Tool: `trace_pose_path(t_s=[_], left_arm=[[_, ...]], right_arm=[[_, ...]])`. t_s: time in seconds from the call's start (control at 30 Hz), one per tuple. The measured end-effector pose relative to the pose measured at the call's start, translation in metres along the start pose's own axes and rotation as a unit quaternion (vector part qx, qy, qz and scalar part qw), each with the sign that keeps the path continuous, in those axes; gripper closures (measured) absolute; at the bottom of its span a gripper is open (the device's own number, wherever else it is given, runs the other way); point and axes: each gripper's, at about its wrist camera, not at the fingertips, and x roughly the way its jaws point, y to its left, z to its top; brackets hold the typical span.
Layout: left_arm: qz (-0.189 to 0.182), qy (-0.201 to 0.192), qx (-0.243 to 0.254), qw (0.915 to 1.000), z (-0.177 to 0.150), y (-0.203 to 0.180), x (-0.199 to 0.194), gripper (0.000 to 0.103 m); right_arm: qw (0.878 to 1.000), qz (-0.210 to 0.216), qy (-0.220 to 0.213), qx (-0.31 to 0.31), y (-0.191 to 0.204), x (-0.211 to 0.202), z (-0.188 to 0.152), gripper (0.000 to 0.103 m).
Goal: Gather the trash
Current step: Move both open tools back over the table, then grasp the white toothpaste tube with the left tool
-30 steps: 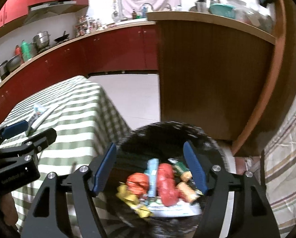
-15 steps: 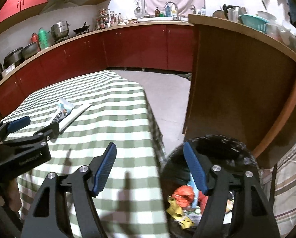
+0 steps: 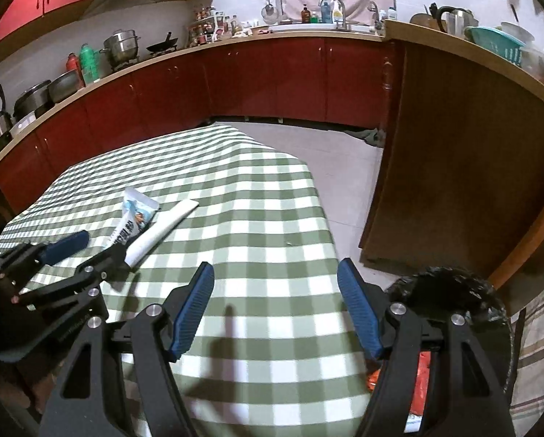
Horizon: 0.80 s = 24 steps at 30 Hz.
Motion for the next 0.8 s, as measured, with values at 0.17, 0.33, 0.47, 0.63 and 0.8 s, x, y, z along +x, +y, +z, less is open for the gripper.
trace_pose_path(t_s=[0.17,0.33,0.47,0.63,0.8], left_arm=[[-0.022,0.005,-0.006,0.9997,-0.004,0.005,0.004,0.089],[-0.02,-0.002,-0.014,0.9997,-0.008,0.016,-0.002,0.094],[-0.01,-0.004,-0.026,0.9996,-0.013,0.036,-0.01,0.094],[0.016,-0.002,-0.047,0.9988,-0.021,0.071,-0.016,0.094],[0.047,0.0,-0.067,0.9966,-0.03,0.113,-0.022,0.094]], right_arm=[[1.0,0.006,0.004,-0.01,0.015,0.005,0.002,0.035],[1.0,0.007,0.009,-0.018,0.028,0.009,0.004,0.035],[1.0,0.015,0.012,-0.022,0.045,0.015,0.008,0.035],[0.999,0.022,0.019,-0.037,0.07,0.027,0.014,0.035],[0.998,0.021,0.034,-0.043,0.093,0.044,0.022,0.035]])
